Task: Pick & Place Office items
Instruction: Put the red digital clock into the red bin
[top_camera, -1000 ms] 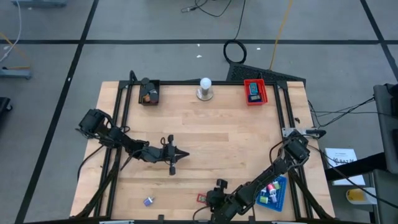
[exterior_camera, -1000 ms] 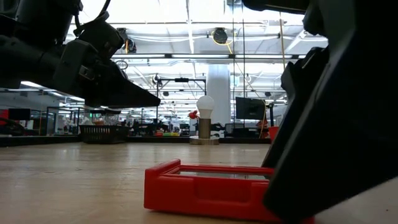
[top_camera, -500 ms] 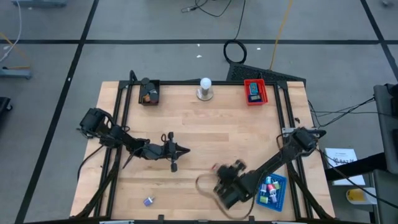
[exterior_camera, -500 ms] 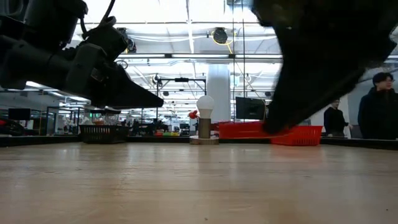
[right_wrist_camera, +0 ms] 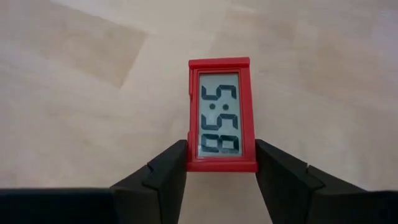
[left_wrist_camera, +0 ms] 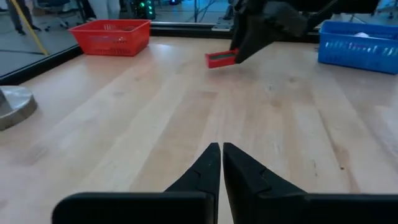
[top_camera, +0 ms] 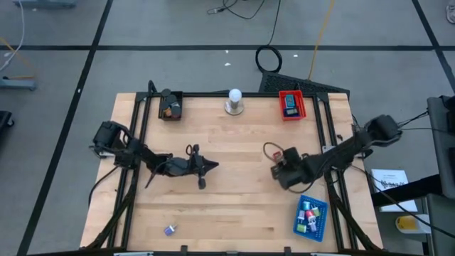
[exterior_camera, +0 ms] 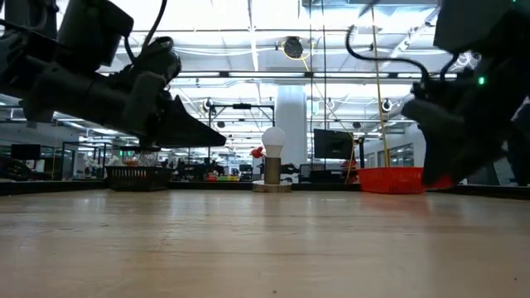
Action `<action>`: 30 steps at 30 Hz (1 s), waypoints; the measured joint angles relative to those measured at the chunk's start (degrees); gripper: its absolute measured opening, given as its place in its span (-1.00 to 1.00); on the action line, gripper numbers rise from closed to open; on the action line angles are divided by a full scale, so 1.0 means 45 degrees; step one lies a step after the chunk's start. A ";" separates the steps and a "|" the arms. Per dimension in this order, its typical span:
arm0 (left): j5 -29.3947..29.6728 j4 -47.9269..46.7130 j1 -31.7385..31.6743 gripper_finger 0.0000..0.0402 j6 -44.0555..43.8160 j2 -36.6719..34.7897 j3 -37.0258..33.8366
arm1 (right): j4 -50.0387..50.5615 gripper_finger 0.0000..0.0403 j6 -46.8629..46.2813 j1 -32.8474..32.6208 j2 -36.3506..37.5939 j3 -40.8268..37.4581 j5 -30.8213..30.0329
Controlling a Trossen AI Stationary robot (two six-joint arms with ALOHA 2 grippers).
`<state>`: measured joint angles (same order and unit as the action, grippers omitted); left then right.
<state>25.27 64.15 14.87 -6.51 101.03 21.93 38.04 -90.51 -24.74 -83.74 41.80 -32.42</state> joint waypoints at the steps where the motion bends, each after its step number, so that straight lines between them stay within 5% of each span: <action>1: -0.0139 -0.0001 -0.0109 -0.87 -0.0028 0.0000 0.0001 | -0.0610 -0.16 0.0199 0.0256 0.0458 -0.0624 0.0126; 7: -0.0686 -0.0141 -0.0878 -0.97 -0.0986 -0.0005 0.0001 | -0.2288 -0.16 0.0704 0.1360 0.1804 -0.2566 0.0413; 21: -0.0689 -0.0678 -0.1358 -0.97 0.0065 -0.0005 0.0006 | -0.2034 0.41 0.2646 0.3562 0.3178 -0.2573 0.2257; 30: -0.0601 -0.0903 -0.1286 -0.88 0.0080 -0.0005 0.0006 | -0.2033 0.42 0.4323 0.4735 0.3009 -0.2138 0.2918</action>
<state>22.57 60.08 9.08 -6.15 101.01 21.96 28.89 -71.06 -3.43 -70.20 32.18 -19.29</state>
